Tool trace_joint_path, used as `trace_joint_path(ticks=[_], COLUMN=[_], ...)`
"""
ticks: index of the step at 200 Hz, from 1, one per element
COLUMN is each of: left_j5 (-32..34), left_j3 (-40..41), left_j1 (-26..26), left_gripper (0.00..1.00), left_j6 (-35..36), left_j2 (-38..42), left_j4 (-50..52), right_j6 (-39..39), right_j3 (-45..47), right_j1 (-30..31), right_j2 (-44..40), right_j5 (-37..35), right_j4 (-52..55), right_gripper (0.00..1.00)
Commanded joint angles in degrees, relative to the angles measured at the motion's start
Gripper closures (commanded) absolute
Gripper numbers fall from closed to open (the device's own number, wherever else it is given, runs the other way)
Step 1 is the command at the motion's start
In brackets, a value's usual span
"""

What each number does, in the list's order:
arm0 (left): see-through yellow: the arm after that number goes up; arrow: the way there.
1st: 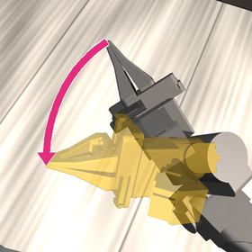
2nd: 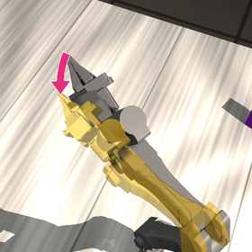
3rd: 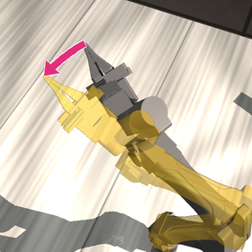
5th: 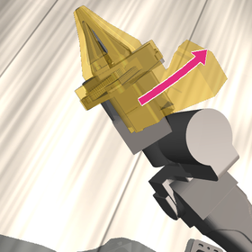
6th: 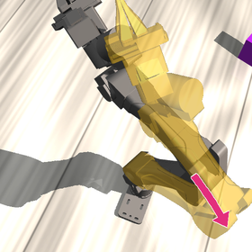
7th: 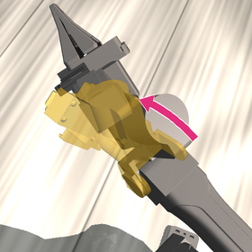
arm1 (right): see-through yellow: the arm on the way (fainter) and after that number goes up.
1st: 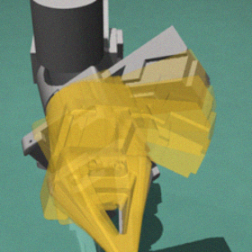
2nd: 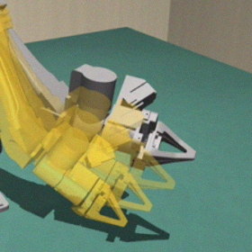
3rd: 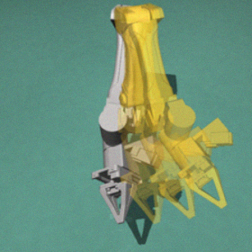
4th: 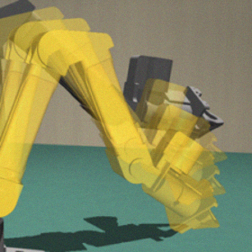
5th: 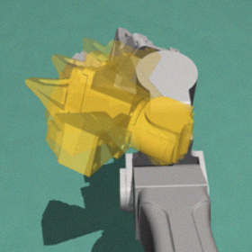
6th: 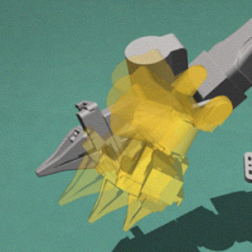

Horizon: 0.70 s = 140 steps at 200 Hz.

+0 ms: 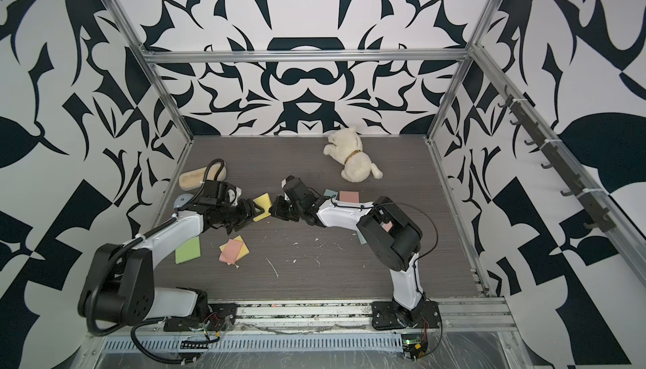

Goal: Tear off pages from different memo pads
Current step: Pick up the memo pad from the center of the board.

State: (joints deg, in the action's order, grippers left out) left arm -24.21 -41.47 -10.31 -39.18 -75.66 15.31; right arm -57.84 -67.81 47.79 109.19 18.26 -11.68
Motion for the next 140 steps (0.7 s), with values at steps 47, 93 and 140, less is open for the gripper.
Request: trace_joint_path(ticks=[47,93,140], left_j5=[-11.2,-15.6,-17.7], left_j3=[-0.7,2.4,4.8], left_j1=[2.6,-1.6,-3.2], left_gripper=[0.27,0.25,0.3], left_j6=[-2.4,-8.7,-13.2], left_j2=[10.1,9.9,9.3], left_j4=[-5.5,-17.9,-27.8], right_j6=[2.5,0.6,-4.8], right_j3=[8.2,14.1,17.6], right_j1=[-2.4,-2.4,-2.4], right_j2=[-16.7,-25.0,-28.0], right_j5=[5.0,5.8,8.0], right_j4=[-0.4,0.2,-4.2], right_gripper=[1.0,1.0,1.0])
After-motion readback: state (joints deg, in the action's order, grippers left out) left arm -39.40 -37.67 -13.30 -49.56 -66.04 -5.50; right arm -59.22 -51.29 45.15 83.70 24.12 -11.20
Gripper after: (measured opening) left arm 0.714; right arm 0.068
